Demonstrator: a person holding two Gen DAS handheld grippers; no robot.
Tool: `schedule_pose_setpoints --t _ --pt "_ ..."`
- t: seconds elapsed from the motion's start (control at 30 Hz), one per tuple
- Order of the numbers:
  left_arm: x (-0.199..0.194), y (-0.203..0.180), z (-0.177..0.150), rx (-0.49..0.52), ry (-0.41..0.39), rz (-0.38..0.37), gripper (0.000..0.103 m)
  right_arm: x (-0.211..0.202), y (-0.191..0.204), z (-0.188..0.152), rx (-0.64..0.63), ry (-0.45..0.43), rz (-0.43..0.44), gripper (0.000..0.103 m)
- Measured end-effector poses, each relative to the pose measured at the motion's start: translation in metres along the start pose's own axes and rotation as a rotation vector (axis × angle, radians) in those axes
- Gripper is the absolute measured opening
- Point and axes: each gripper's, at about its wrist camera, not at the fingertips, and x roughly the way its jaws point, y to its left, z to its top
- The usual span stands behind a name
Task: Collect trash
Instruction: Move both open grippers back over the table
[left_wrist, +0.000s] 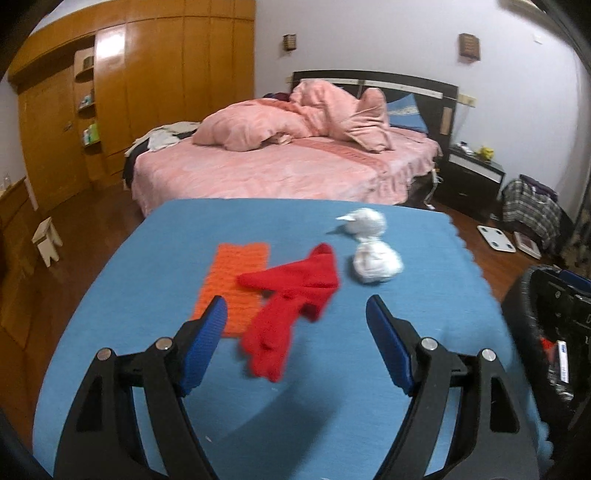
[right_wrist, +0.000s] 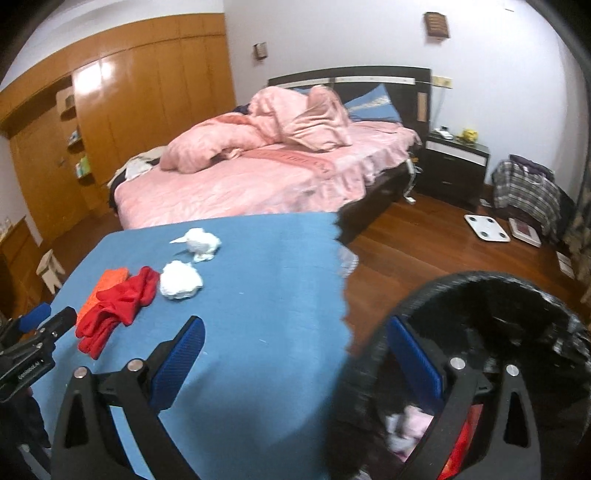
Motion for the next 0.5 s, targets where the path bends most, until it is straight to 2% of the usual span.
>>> schedule_pose_setpoints --t 0.13,0.4,0.5 --pt "0.017 0.009 0.005 -0.006 0.010 0.004 0.076 0.023 0.021 0.007 -0.031 0.010 0.013 0.097" --pt "0.054 -0.003 0.017 0.010 0.022 -0.030 0.075 0.051 0.033 0.017 -0.049 0.029 0.007 0.097" --pt "0.068 -0.009 0.017 0.016 0.039 -0.040 0.069 0.057 0.030 0.018 -0.044 0.034 -0.001 0.097"
